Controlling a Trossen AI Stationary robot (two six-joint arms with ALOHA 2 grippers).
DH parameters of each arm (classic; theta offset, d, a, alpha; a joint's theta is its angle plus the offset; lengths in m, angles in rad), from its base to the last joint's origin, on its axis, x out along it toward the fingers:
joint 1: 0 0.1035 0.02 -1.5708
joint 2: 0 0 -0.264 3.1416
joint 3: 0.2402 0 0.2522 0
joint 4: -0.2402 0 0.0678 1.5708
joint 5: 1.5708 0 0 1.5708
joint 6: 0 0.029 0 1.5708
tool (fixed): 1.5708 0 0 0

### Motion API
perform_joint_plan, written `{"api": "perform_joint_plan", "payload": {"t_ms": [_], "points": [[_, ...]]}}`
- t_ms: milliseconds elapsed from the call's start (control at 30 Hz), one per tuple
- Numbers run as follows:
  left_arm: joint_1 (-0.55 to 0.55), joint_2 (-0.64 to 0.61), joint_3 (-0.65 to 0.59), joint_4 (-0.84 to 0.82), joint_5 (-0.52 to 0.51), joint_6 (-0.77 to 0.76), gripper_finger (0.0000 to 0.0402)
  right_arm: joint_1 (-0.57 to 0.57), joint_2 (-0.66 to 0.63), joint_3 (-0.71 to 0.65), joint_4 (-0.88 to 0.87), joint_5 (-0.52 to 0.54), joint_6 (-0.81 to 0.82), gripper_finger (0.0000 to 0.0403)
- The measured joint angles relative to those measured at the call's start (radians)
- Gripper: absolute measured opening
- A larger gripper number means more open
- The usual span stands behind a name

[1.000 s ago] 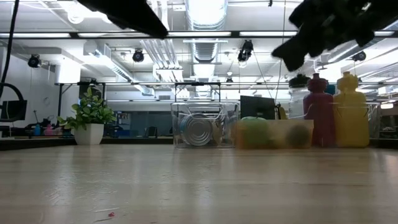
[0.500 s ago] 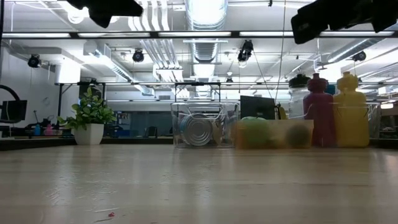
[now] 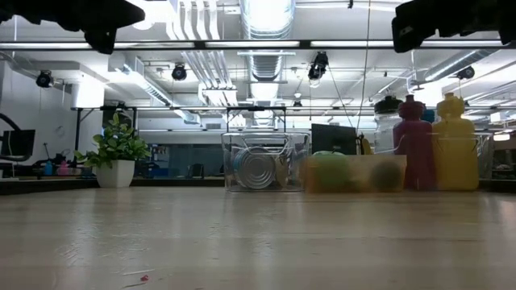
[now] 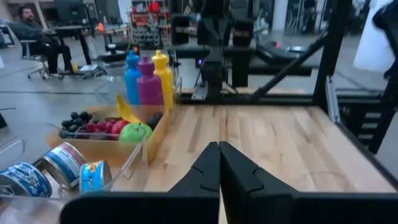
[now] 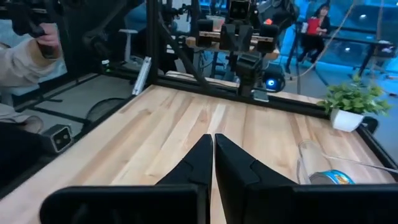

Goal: Pick & Place Food Item
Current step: Return to Home Position

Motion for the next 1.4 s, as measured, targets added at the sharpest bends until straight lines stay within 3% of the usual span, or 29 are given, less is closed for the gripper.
{"api": "perform_joint_plan", "payload": {"t_ms": [367,833,1067,1400], "points": [[-0.001,-0.214,-0.115,0.011,0.019,0.0,0.0001,0.0,-0.142,-0.114,0.052,0.009,0.038,0.0013],[-0.001,-0.336,-0.148,0.04,0.019,0.137,0.0001,0.0,-0.418,-0.18,0.01,0.006,0.032,0.0013],[-0.001,-0.439,-0.224,0.052,0.015,0.183,0.0001,0.0,-0.527,-0.236,-0.012,0.007,0.028,0.0013],[-0.001,-0.702,-0.337,0.061,0.015,0.264,0.0001,-0.001,-0.514,-0.248,-0.009,0.016,0.009,0.0013]]}}
